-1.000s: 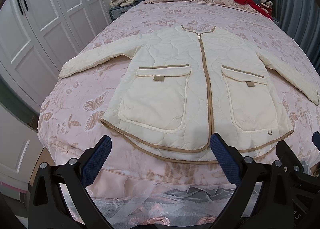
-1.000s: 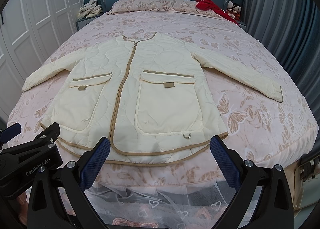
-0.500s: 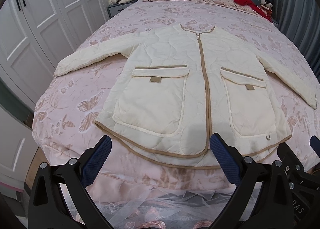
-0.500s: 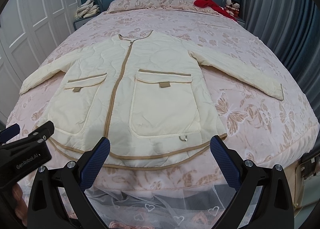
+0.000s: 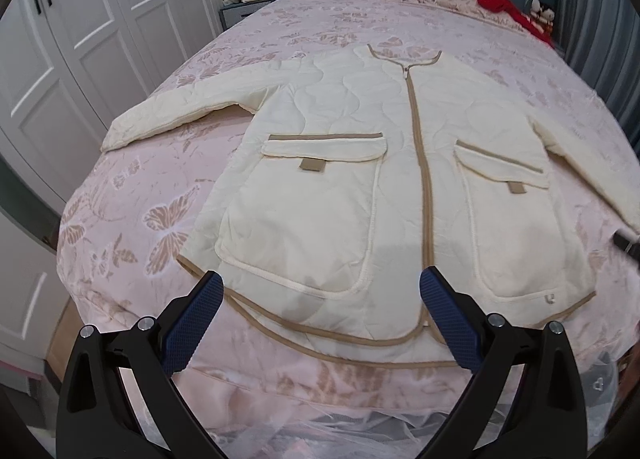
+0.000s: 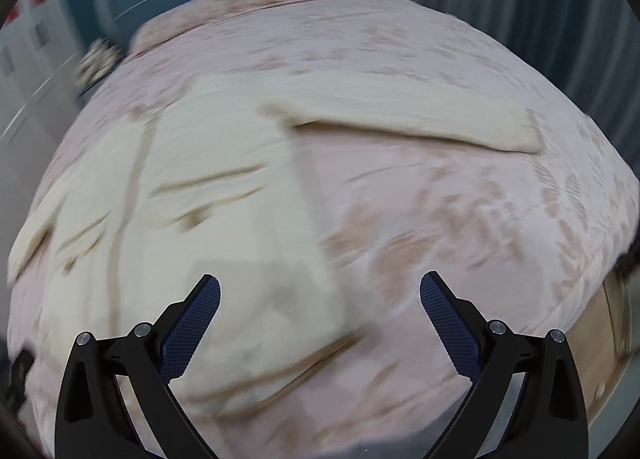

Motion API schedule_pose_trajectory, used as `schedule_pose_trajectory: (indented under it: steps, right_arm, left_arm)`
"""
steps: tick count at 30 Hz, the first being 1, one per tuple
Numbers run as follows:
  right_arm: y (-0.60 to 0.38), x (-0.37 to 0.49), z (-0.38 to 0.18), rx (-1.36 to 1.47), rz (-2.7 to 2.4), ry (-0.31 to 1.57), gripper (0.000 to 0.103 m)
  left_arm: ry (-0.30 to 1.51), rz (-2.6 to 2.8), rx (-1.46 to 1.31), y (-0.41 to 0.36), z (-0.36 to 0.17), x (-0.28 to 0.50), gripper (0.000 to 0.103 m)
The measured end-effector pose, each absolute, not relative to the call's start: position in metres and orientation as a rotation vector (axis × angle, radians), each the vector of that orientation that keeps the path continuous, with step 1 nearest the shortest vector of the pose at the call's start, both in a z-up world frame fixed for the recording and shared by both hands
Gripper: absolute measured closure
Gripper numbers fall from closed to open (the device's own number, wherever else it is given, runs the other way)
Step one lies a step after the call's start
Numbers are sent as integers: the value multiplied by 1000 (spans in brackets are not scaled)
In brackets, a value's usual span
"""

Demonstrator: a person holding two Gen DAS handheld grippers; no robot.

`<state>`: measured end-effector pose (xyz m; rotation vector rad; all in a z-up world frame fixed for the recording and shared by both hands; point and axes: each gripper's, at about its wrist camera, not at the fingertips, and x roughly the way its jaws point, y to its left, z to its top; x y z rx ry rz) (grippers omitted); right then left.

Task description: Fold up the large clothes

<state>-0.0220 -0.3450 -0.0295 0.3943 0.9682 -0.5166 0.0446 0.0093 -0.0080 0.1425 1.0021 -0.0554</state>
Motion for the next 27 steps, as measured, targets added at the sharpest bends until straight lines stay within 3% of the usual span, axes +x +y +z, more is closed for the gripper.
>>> schedule_pose_trajectory:
  steps: [8,16,22,27]
  right_arm:
    - [-519,-17,-65,680,-764,899,5]
    - [-625,-14,-106,864,-898,832,9]
    - [-652,-5,-128,924,-921,837,44]
    - [-650,27,-104,861,-889,797,92]
  left_arm:
    - [1071,9,206,5,-32,73,7]
    - [1057,15,225,-2,-49,97,7]
    - [1103,14,257,-8,-60,119,7]
    - [1084,-10,261,-10,-58,128,7]
